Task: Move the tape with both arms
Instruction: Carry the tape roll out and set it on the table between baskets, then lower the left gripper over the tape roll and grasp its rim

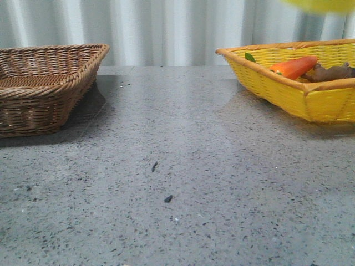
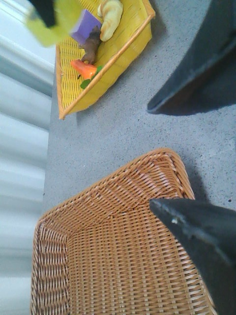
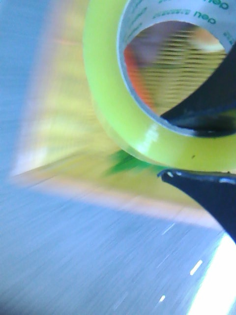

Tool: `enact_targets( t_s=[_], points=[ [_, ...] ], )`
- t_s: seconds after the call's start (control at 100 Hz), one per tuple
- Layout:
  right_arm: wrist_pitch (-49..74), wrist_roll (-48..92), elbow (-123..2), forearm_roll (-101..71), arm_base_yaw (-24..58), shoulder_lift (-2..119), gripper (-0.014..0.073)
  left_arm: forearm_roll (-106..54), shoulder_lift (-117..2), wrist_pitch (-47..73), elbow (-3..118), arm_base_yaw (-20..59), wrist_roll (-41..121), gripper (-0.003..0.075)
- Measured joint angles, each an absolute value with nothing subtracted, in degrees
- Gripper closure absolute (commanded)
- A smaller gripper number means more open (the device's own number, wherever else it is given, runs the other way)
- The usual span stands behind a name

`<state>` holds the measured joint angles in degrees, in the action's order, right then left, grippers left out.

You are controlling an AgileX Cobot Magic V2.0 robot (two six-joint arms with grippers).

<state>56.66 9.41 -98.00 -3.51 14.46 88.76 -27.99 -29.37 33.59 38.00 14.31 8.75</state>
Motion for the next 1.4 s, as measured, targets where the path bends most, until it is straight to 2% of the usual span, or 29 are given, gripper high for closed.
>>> enact_targets(
  t_s=[0.17, 0.36, 0.53, 0.6, 0.7, 0.82, 0.87, 0.91, 1.0, 1.17, 1.24, 1.27, 1.4],
  points=[
    [55.83, 9.41, -106.99, -7.76, 21.39, 89.13, 0.0644, -27.99, -29.37, 32.18, 38.00, 14.31, 8.75, 0.0373],
    [55.83, 9.41, -108.38, -9.52, 29.48, 95.92, 0.0644, -27.99, -29.37, 31.95, 38.00, 14.31, 8.75, 0.0373],
    [57.18, 9.03, -108.38, -9.65, 31.12, 106.09, 0.0643, -27.99, -29.37, 31.88, 38.00, 14.31, 8.75, 0.0373],
    [57.86, 7.98, -108.38, -9.28, 31.12, 109.62, 0.0617, -27.99, -29.37, 31.88, 38.00, 14.31, 8.75, 0.0373],
    [58.64, 6.19, -108.28, -9.02, 31.12, 112.90, 0.0488, -28.02, -29.37, 31.88, 38.00, 14.31, 8.75, 0.0373],
    [58.77, 4.53, -108.28, -8.79, 31.12, 114.06, 0.0168, -28.02, -29.37, 31.88, 38.00, 14.31, 8.75, 0.0373],
    [58.65, 3.94, -108.39, -8.79, 31.12, 113.77, 0.0067, -28.02, -29.37, 31.88, 38.00, 14.31, 8.75, 0.0373],
    [58.65, 3.56, -108.39, -8.79, 31.12, 113.39, 0.0040, -28.02, -29.37, 31.88, 38.00, 14.44, 8.75, 0.0373],
    [60.31, 3.00, -108.39, -8.91, 31.12, 111.64, 0.0113, -28.02, -29.37, 31.88, 38.00, 15.90, 9.33, 0.0374],
    [64.60, 2.39, -108.26, -9.90, 31.24, 102.75, 0.0508, -28.02, -30.27, 31.88, 38.92, 19.76, 16.74, 0.0393],
    [65.01, 2.39, -107.10, -10.12, 31.81, 96.73, 0.0636, -28.02, -32.11, 31.88, 40.57, 21.07, 18.13, 0.0408],
    [65.05, 2.39, -106.45, -10.24, 32.28, 93.43, 0.0663, -28.02, -33.16, 31.88, 41.60, 21.63, 18.39, 0.0408],
    [65.27, 2.39, -101.07, -10.74, 34.34, 81.12, 0.0650, -28.02, -39.69, 31.88, 46.07, 23.48, 19.06, 0.0408]
  ],
)
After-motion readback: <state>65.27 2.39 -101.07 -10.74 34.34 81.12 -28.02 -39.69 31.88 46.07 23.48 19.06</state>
